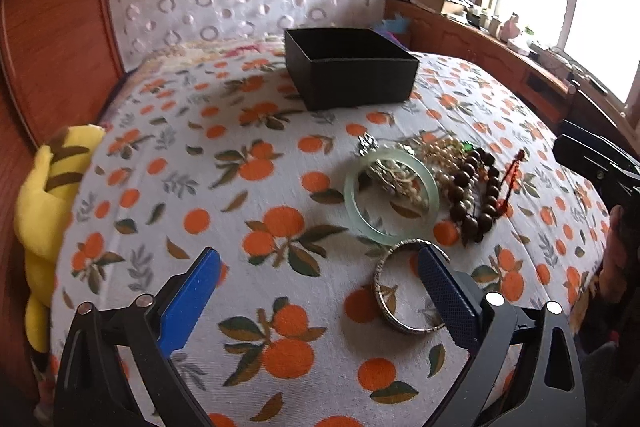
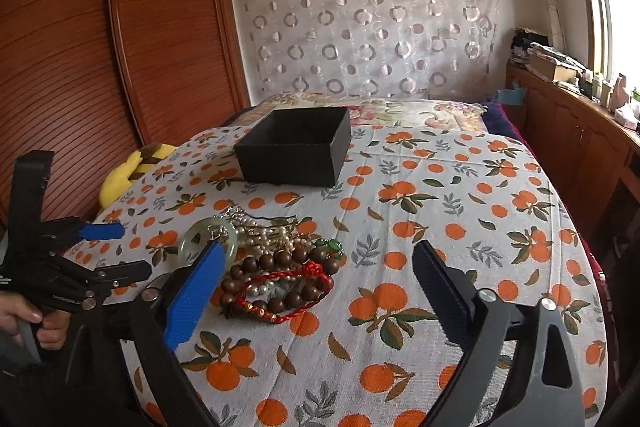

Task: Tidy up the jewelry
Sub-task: 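Close the left gripper on the silver bangle while the right gripper grasps the brown bead bracelet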

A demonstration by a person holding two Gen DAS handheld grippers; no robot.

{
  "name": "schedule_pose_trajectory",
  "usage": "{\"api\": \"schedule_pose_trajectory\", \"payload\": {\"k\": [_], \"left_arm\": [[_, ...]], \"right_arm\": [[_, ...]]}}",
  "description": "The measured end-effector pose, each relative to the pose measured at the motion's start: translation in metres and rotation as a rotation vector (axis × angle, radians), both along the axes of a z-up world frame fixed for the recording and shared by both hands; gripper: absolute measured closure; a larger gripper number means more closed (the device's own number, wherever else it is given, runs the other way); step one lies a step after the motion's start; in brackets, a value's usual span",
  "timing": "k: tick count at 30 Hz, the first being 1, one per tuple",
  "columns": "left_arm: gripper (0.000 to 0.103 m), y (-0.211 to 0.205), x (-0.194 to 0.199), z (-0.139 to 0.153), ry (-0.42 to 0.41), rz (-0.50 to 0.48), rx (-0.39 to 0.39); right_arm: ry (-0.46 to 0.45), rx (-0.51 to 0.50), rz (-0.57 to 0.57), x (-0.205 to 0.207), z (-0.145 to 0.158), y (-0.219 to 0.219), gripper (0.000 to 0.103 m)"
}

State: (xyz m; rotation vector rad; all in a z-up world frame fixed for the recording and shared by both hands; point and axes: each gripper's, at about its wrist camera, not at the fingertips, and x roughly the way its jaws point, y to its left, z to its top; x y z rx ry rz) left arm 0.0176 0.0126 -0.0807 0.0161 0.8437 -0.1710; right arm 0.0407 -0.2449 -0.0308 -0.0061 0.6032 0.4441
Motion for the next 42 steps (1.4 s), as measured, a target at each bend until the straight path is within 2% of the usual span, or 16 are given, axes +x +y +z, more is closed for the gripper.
{"api": "schedule_pose_trajectory", "payload": {"k": [5, 9, 14, 17, 19, 20, 23, 27, 33, 42], "left_arm": [[0.033, -0.007, 0.001, -0.008, 0.033, -0.046, -0.013], [0.053, -0.017, 0.0, -0.015, 0.053, -0.086, -0.015], [0.06, -0.021, -0.001, -0.016, 0.047, -0.092, -0.002], [0.075, -0.02, -0.002, -0.016, 0.041, -0.087, 0.005], [0.093, -0.02, -0.002, -0.015, 0.04, -0.102, -0.008], [0.098, -0.02, -0.003, -0.016, 0.04, -0.106, -0.011], [0.098, -0.022, -0.003, -0.015, 0.031, -0.103, 0.009], [0.099, -0.018, -0.005, -0.009, 0.004, -0.091, -0.004], [0.099, -0.01, -0.005, 0.007, -0.049, -0.059, -0.023], [0.099, -0.005, 0.0, 0.019, -0.088, -0.048, -0.036]], "right_arm": [[0.011, -0.003, 0.025, 0.0, -0.004, 0.002, 0.015], [0.046, -0.026, 0.054, 0.002, -0.012, 0.008, 0.027], [0.093, -0.019, 0.101, 0.004, -0.022, 0.015, 0.039], [0.112, -0.018, 0.12, 0.005, -0.025, 0.02, 0.041], [0.114, -0.02, 0.121, 0.007, -0.027, 0.022, 0.041], [0.115, -0.022, 0.116, 0.009, -0.027, 0.022, 0.041], [0.126, -0.014, 0.111, 0.014, -0.027, 0.02, 0.041], [0.135, -0.008, 0.119, 0.018, -0.026, 0.018, 0.042], [0.152, 0.002, 0.128, 0.026, -0.027, 0.018, 0.052], [0.198, 0.051, 0.14, 0.042, -0.029, 0.017, 0.053]]}}
